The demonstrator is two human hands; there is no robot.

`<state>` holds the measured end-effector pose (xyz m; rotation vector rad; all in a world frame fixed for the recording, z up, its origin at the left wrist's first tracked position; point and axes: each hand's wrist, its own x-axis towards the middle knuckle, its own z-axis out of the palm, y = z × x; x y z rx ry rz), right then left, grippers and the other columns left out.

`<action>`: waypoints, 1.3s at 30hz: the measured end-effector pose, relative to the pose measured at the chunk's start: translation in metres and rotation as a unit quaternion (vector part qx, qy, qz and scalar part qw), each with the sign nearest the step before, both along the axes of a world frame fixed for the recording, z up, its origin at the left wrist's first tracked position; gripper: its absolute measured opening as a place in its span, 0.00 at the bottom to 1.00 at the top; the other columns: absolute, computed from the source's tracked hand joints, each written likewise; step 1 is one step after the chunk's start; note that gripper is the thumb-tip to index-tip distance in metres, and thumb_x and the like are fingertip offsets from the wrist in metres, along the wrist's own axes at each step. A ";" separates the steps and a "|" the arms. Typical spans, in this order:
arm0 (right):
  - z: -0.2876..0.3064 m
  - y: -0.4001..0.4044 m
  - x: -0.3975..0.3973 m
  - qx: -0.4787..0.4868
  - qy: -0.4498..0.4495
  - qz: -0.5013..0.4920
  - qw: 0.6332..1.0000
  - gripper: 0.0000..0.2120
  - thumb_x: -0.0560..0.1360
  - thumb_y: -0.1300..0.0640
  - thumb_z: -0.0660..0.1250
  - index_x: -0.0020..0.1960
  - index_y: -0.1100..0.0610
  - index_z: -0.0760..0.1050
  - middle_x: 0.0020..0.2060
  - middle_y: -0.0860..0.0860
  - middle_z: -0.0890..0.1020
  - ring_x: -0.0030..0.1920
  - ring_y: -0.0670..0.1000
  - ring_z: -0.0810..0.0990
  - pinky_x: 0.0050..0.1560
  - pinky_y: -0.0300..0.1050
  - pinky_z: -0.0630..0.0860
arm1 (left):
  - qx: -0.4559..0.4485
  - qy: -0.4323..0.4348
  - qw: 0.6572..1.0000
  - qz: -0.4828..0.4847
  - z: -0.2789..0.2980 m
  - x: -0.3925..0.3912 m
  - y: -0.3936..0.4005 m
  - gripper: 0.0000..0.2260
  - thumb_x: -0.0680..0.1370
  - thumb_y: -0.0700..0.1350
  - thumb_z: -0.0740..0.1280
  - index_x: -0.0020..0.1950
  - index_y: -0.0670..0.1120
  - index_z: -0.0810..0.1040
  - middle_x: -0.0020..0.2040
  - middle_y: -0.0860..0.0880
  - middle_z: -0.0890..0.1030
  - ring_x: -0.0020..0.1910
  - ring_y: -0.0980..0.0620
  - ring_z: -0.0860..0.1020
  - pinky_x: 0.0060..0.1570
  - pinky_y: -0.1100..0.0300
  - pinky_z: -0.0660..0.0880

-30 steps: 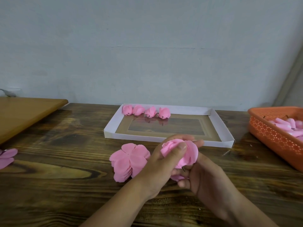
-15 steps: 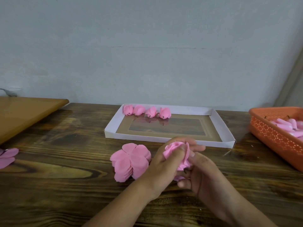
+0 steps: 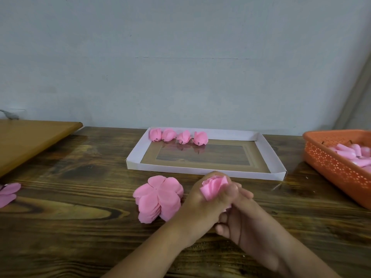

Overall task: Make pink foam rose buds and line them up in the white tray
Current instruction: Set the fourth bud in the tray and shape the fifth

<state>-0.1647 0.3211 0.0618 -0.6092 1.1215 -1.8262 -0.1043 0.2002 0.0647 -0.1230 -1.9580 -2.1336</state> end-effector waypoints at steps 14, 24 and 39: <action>-0.006 -0.001 0.007 0.117 0.235 -0.156 0.952 0.06 0.71 0.50 0.75 0.44 0.51 0.85 0.33 0.53 0.84 0.33 0.49 0.82 0.36 0.40 0.81 | 0.116 -0.060 0.988 0.079 -0.001 -0.006 0.002 0.15 0.77 0.58 0.63 0.42 0.50 0.83 0.45 0.45 0.86 0.30 0.46 0.75 0.28 0.58 0.69; -0.021 0.003 0.008 0.137 0.492 -0.213 0.833 0.15 0.78 0.57 0.62 0.35 0.58 0.77 0.27 0.49 0.77 0.28 0.47 0.73 0.29 0.48 0.73 | 0.152 -0.066 0.983 0.083 -0.002 -0.007 0.004 0.15 0.72 0.59 0.70 0.35 0.49 0.78 0.40 0.50 0.79 0.34 0.49 0.73 0.33 0.59 0.67; -0.010 -0.006 0.023 0.157 0.221 -0.116 0.955 0.15 0.79 0.55 0.67 0.34 0.52 0.80 0.25 0.49 0.77 0.24 0.46 0.72 0.25 0.38 0.68 | 0.357 -0.075 0.927 0.083 0.002 -0.011 -0.008 0.19 0.67 0.58 0.75 0.35 0.48 0.69 0.30 0.48 0.66 0.30 0.52 0.72 0.36 0.59 0.71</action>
